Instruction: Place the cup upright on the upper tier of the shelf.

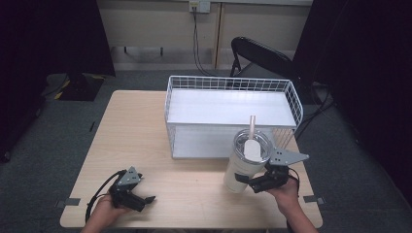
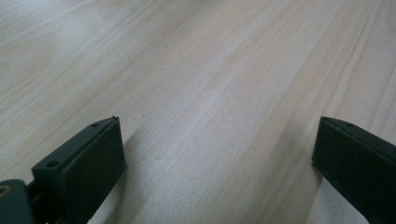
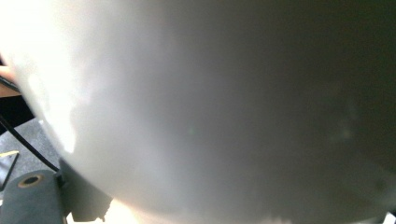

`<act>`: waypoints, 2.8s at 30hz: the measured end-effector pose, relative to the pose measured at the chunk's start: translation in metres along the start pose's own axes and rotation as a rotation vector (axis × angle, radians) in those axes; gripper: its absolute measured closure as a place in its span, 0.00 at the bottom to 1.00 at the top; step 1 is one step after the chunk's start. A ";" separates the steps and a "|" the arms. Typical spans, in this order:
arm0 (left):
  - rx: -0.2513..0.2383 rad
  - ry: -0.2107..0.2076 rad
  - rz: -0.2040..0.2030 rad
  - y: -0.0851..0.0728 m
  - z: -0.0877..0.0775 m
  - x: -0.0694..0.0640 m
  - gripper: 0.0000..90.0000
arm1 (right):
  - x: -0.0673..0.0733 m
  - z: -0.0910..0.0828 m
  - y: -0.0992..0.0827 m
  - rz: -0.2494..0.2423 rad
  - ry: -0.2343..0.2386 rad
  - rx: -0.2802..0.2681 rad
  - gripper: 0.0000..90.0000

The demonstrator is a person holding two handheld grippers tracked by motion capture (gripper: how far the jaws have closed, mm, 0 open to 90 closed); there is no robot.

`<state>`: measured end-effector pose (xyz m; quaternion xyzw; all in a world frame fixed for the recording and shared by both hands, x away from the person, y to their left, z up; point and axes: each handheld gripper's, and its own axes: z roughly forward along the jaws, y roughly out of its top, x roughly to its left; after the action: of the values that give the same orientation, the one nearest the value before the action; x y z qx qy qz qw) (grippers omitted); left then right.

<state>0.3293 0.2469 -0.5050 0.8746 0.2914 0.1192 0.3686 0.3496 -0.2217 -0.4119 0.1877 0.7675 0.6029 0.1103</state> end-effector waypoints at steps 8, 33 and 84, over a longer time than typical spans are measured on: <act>0.000 0.000 -0.002 0.000 0.000 0.000 0.02 | -0.001 -0.003 0.016 -0.015 0.005 0.005 0.11; 0.000 -0.001 -0.001 0.000 0.000 0.000 0.02 | -0.010 -0.006 0.057 -0.043 0.027 0.059 0.11; 0.000 0.000 -0.001 0.000 0.000 0.000 0.02 | -0.035 -0.010 0.128 -0.005 0.015 0.068 0.11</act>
<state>0.3293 0.2469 -0.5050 0.8745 0.2917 0.1191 0.3688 0.3975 -0.2196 -0.2874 0.1849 0.7888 0.5777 0.0993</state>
